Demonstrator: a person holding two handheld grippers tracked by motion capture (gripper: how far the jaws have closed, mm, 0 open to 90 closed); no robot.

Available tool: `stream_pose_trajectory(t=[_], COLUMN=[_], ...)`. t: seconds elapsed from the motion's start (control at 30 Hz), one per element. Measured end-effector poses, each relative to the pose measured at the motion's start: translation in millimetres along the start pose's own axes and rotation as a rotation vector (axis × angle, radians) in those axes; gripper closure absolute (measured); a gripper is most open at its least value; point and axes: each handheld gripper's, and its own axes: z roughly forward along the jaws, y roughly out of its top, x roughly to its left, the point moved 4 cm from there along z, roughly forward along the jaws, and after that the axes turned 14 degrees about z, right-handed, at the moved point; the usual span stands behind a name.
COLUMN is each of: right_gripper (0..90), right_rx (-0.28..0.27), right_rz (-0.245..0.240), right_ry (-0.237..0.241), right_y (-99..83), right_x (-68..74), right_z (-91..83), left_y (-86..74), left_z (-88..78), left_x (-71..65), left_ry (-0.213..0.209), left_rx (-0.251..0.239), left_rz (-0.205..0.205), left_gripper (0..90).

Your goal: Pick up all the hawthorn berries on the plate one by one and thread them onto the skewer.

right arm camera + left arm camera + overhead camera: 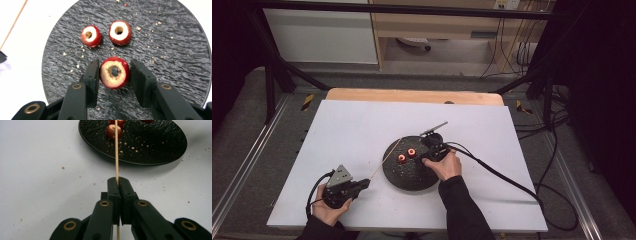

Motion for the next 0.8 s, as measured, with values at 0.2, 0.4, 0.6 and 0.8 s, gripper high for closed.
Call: stream_pose_trajectory(t=[0.2,0.4,0.6,0.8], right_gripper=[61.4,61.4,61.3,61.4], right_rx=[-0.048,-0.086,-0.144,-0.207], right_rz=[-0.010,-0.010,-0.005,0.014], right_ry=[0.032,0.060,0.092,0.128], right_y=[-1.2,-4.0,-7.5,-11.2], right_x=[1.3,1.0,-3.3,-6.6], right_z=[-8.4,-13.6,-17.5,-20.4], left_y=[0.2,0.5,0.9,1.2], left_z=[0.3,0.4,0.5,0.5], left_x=[-0.7,-1.3,-1.9,-2.5], left_ry=[0.000,0.000,0.001,0.001], left_rx=[0.002,0.001,-0.004,-0.005], left_rz=[0.002,0.002,0.003,0.003], left_gripper=[88.1,88.1,88.0,88.1])
